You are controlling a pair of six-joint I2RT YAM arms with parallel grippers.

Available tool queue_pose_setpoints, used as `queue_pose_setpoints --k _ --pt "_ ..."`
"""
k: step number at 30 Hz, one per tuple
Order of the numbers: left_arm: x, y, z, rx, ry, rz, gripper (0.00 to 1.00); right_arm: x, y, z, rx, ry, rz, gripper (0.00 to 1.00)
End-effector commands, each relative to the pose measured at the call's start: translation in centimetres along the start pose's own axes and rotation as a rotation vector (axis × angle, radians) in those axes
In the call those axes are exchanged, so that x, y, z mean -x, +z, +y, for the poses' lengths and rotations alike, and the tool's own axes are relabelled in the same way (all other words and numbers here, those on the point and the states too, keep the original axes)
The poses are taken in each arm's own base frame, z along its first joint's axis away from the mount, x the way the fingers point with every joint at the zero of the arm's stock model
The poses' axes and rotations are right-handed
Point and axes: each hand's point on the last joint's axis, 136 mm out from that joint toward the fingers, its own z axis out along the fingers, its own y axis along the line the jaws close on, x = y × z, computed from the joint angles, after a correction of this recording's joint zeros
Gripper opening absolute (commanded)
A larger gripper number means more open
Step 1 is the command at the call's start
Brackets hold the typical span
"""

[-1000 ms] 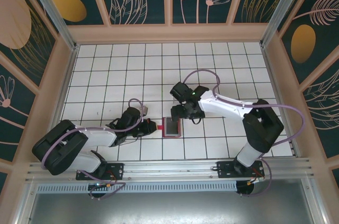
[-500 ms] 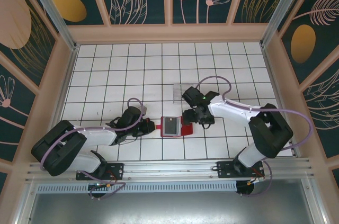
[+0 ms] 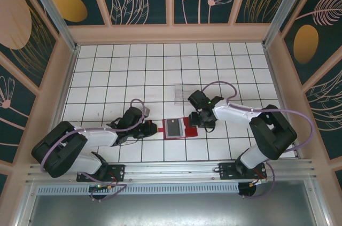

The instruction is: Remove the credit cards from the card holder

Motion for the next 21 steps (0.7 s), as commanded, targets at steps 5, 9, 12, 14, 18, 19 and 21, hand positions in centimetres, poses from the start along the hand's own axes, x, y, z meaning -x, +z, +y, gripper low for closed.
queue_pose_setpoints --k 5,9,12,14,18,19,21 --pt "0.9 -0.3 -1.8 -0.035 0.054 -0.003 0.03 2.1 -2.5 1.0 -0.069 -0.053 -0.080 0.62" --pt "0.9 -0.5 -1.8 -0.033 0.054 -0.001 0.04 3.1 -4.6 2.4 -0.077 -0.094 -0.131 0.68" --pt "1.0 -0.7 -1.9 -0.034 0.059 -0.012 0.04 3.6 -6.1 4.2 -0.046 -0.115 -0.170 0.69" --pt "1.2 -0.7 -1.8 -0.025 0.057 -0.019 0.04 3.9 -6.7 5.2 -0.023 -0.117 -0.182 0.68" --pt "0.9 -0.5 -1.7 -0.029 0.048 -0.001 0.04 4.2 -7.6 7.5 0.073 -0.132 -0.186 0.66" --pt "0.9 -0.4 -1.6 -0.027 0.047 0.001 0.04 4.0 -7.4 8.1 0.112 -0.133 -0.177 0.65" --pt "0.7 -0.4 -1.3 -0.015 0.044 0.006 0.04 3.3 -6.6 8.9 0.188 -0.114 -0.139 0.60"
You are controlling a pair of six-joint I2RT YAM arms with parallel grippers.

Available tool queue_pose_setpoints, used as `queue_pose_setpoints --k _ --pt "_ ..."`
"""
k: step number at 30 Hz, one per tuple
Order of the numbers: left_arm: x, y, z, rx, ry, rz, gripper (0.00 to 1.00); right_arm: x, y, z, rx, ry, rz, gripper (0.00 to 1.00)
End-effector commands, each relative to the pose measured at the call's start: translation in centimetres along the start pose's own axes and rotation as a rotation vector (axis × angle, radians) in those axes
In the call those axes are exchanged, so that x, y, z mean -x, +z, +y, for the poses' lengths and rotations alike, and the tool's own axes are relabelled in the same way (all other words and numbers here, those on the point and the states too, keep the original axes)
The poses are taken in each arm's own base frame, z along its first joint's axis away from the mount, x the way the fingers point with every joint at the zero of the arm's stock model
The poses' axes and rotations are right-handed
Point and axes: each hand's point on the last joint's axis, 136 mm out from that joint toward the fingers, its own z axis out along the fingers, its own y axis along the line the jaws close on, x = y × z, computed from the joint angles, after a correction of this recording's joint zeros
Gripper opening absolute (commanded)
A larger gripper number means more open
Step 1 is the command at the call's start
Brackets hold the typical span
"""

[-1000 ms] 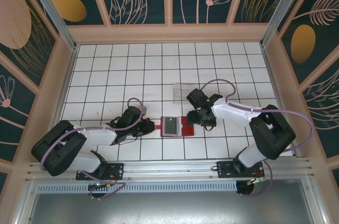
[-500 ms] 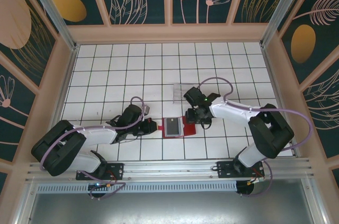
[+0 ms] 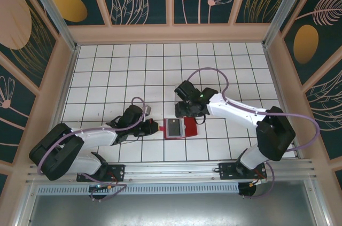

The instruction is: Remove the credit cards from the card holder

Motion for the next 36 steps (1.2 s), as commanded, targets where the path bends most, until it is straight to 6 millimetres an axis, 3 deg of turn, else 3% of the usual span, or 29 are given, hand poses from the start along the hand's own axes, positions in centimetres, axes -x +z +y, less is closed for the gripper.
queue_pose_setpoints --k 1,3,6,12,19,23,36 --pt "0.0 0.1 0.2 0.014 0.003 0.014 0.05 -0.7 0.2 1.9 0.143 0.038 0.033 0.57" --pt "-0.1 0.0 0.5 0.035 0.006 0.016 0.07 -1.7 1.2 2.2 0.196 0.066 0.064 0.53" --pt "0.6 -0.5 0.6 0.071 0.025 -0.005 0.22 -2.9 2.3 2.1 0.243 0.090 0.100 0.47" --pt "2.1 -2.0 -0.4 0.126 0.036 -0.043 0.37 -5.1 3.8 0.3 0.259 0.134 0.143 0.37" --pt "3.6 -3.2 -3.7 0.165 0.094 -0.033 0.32 -6.6 5.1 -1.2 0.260 0.148 0.172 0.28" --pt "3.5 -2.3 -5.9 0.203 0.127 -0.006 0.32 -6.9 5.3 -1.5 0.262 0.151 0.174 0.26" --pt "2.7 2.3 -4.5 0.326 0.063 0.081 0.24 -6.3 3.9 -1.1 0.300 0.170 0.133 0.25"
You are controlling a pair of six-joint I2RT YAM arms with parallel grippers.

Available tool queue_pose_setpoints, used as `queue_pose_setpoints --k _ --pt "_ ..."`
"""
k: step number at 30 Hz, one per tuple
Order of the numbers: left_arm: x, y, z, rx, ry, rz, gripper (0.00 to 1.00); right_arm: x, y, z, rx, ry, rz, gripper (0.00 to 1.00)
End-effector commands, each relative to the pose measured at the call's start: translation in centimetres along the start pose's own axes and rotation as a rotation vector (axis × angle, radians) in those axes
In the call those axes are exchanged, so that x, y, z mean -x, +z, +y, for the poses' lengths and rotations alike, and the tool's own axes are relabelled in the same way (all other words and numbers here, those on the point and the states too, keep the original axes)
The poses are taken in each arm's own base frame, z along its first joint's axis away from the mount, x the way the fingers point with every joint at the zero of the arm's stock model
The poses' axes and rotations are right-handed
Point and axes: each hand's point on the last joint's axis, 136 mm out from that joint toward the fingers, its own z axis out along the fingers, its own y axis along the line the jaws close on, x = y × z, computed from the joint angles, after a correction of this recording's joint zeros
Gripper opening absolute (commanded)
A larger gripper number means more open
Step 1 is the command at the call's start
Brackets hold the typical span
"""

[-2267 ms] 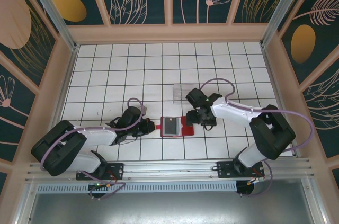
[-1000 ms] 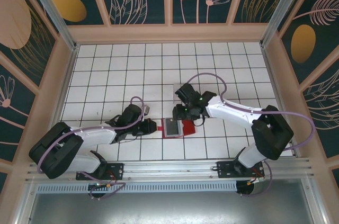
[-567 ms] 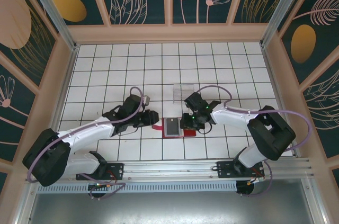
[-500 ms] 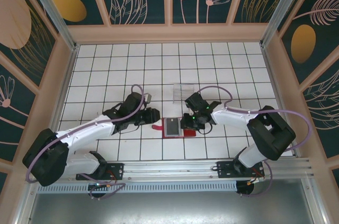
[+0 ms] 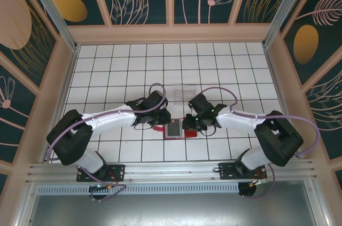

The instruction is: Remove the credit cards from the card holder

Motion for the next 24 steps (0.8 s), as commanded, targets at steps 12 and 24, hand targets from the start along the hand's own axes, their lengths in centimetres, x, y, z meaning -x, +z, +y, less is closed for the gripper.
queue_pose_setpoints --k 12,24 --pt "-2.4 2.5 1.5 0.019 -0.017 0.088 0.17 1.5 -0.8 3.2 0.188 0.038 -0.027 0.24" --pt "-3.9 3.5 3.2 0.042 -0.024 0.119 0.14 1.1 0.9 2.7 0.229 0.081 0.005 0.24"
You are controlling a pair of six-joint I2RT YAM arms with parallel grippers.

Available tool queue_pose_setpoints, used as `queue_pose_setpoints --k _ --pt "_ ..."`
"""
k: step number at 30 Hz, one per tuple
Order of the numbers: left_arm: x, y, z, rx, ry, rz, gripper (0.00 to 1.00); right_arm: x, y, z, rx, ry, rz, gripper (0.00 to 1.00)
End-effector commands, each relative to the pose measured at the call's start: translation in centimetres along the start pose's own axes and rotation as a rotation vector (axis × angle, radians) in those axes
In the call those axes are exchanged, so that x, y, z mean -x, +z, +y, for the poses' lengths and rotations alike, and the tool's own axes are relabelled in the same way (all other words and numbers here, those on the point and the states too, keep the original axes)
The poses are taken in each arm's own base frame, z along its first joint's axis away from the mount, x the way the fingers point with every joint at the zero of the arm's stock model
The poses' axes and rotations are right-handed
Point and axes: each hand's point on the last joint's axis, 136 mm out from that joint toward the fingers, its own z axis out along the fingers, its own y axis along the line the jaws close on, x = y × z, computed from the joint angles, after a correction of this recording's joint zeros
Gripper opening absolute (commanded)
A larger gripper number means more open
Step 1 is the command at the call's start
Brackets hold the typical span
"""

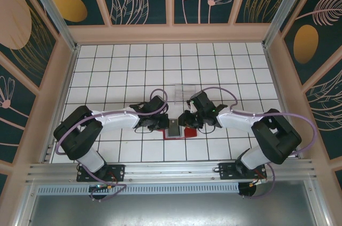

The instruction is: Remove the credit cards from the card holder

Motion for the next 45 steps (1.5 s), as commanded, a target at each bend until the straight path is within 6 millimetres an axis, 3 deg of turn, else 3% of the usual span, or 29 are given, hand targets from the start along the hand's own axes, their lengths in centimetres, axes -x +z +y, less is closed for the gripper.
queue_pose_setpoints --k 1,5,14,31,45 --pt "-1.7 0.9 1.7 0.042 -0.012 0.051 0.13 -0.2 0.4 -0.2 0.027 0.021 0.008 0.24" --pt "-2.0 1.0 2.1 0.050 -0.013 0.056 0.13 -0.5 0.8 -1.1 0.026 0.039 0.015 0.23" --pt "-2.2 1.2 2.5 0.056 -0.015 0.060 0.11 -1.2 1.3 -1.2 0.082 0.042 0.030 0.18" --pt "-2.4 1.5 2.4 0.050 -0.014 0.073 0.10 -1.4 1.9 -1.2 0.132 0.053 0.049 0.18" --pt "-2.2 1.3 2.0 0.038 -0.015 0.068 0.11 -0.9 0.7 0.1 0.172 0.035 0.009 0.13"
